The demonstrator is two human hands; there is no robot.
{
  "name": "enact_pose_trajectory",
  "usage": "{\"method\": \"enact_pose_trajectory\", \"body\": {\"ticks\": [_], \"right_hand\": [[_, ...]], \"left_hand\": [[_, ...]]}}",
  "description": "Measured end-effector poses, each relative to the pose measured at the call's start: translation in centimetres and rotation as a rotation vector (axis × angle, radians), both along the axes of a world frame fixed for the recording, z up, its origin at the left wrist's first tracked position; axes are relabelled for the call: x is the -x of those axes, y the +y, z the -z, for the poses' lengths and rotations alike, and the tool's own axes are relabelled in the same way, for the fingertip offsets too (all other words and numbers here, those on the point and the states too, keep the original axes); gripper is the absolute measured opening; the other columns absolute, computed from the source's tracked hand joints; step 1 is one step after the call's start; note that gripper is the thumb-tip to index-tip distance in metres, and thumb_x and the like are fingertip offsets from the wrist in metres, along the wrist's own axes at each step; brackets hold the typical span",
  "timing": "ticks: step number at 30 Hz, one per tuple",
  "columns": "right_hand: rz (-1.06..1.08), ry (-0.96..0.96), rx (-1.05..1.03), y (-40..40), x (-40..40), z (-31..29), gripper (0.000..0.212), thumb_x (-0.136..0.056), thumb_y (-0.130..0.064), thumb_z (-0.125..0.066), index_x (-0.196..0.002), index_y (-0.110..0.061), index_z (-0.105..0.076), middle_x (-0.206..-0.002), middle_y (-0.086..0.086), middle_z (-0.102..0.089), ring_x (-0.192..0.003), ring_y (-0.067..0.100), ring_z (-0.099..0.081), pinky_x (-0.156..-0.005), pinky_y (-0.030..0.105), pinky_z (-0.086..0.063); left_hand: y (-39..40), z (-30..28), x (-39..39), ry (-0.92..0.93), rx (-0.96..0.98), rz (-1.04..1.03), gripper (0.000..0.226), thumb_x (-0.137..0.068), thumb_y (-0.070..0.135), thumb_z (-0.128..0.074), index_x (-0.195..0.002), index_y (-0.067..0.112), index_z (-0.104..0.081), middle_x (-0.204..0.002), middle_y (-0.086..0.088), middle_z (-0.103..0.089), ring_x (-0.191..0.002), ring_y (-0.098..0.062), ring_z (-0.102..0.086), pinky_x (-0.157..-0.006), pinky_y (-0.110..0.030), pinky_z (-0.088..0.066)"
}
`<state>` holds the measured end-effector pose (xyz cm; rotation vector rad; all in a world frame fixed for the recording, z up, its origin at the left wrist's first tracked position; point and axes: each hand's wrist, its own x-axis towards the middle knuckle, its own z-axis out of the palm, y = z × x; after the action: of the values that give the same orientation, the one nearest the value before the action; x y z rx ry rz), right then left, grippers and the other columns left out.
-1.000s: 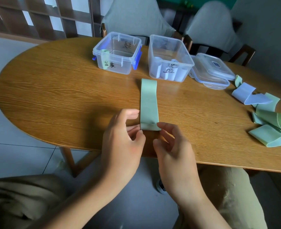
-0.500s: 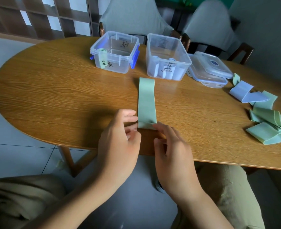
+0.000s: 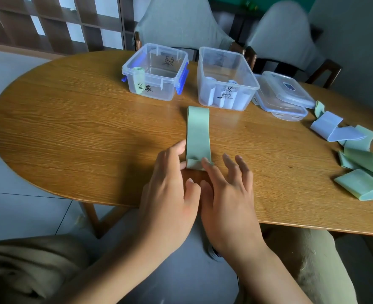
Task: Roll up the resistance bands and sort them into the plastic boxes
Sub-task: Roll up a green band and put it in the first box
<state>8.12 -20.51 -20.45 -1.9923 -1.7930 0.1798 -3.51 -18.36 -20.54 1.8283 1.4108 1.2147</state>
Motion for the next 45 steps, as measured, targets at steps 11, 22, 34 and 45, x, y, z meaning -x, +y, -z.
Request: {"method": "enact_pose_trajectory", "body": {"ticks": [11,22,34,45], "right_hand": [[-0.053,-0.029,0.063,3.0,-0.8,-0.5,0.049,-0.107,-0.029,-0.033,-0.156,-0.035,-0.029,-0.164,0.005,-0.021,-0.153,0.027,0.002,-0.118,0.047,-0.019],[-0.043,-0.060,0.130,5.7,-1.0,-0.5,0.051,-0.107,-0.041,-0.025,-0.157,-0.033,-0.022,-0.166,0.004,-0.015,-0.153,0.027,0.005,-0.121,0.047,-0.011],[-0.085,-0.016,0.223,9.0,-2.2,-0.9,0.053,-0.106,-0.049,-0.018,-0.158,-0.043,-0.009,-0.169,-0.002,-0.002,-0.153,0.020,0.008,-0.121,0.047,-0.005],[-0.024,0.020,0.206,12.8,-2.2,-0.9,0.055,-0.107,-0.048,-0.019,-0.158,-0.041,-0.002,-0.166,0.009,-0.009,-0.153,0.027,0.001,-0.120,0.047,-0.010]], "left_hand": [[1.1,0.0,-0.4,-0.186,0.075,0.016,0.088,-0.087,-0.005,-0.049,-0.151,0.039,-0.008,-0.145,0.002,-0.045,-0.122,0.002,-0.058,-0.104,-0.021,-0.046],[2.7,-0.8,-0.4,-0.277,0.140,0.095,0.090,-0.086,-0.008,-0.047,-0.150,0.042,-0.008,-0.149,-0.002,-0.040,-0.123,0.000,-0.058,-0.107,-0.017,-0.043],[4.2,-1.1,-0.6,-0.282,0.142,0.080,0.081,-0.090,-0.001,-0.048,-0.150,0.039,-0.011,-0.147,-0.004,-0.044,-0.120,-0.003,-0.061,-0.099,-0.011,-0.045],[7.1,-0.7,-0.4,-0.271,0.169,0.075,0.070,-0.094,0.001,-0.051,-0.148,0.035,-0.022,-0.144,-0.005,-0.049,-0.113,-0.001,-0.063,-0.090,-0.011,-0.049]]}}
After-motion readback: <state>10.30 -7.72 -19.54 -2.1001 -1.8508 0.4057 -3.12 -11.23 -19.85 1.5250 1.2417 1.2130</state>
